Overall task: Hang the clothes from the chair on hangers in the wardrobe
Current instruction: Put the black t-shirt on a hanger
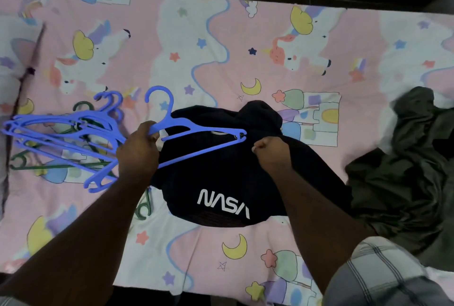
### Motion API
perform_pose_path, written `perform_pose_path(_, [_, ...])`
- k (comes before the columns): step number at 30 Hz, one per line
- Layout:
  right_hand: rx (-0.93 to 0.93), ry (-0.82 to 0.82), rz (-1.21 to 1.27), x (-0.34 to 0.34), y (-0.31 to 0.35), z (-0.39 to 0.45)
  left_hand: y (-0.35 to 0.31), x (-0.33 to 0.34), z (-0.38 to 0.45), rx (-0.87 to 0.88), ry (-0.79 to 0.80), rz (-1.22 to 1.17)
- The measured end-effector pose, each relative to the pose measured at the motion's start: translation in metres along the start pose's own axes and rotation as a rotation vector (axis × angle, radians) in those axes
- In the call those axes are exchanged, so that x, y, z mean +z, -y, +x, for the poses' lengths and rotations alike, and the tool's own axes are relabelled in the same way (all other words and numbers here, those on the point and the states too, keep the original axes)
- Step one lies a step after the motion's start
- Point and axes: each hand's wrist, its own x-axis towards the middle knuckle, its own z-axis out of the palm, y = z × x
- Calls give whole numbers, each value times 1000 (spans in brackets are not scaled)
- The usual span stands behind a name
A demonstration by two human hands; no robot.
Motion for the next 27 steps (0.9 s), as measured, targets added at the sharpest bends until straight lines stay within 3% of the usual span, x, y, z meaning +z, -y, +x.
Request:
perform_pose_path(19, [124,-30,-128,25,31,26,28,26,15,-6,71,-20])
perform_pose_path(27, [-2,-30,-66,19,46,3,24,28,14,-1,99,-56])
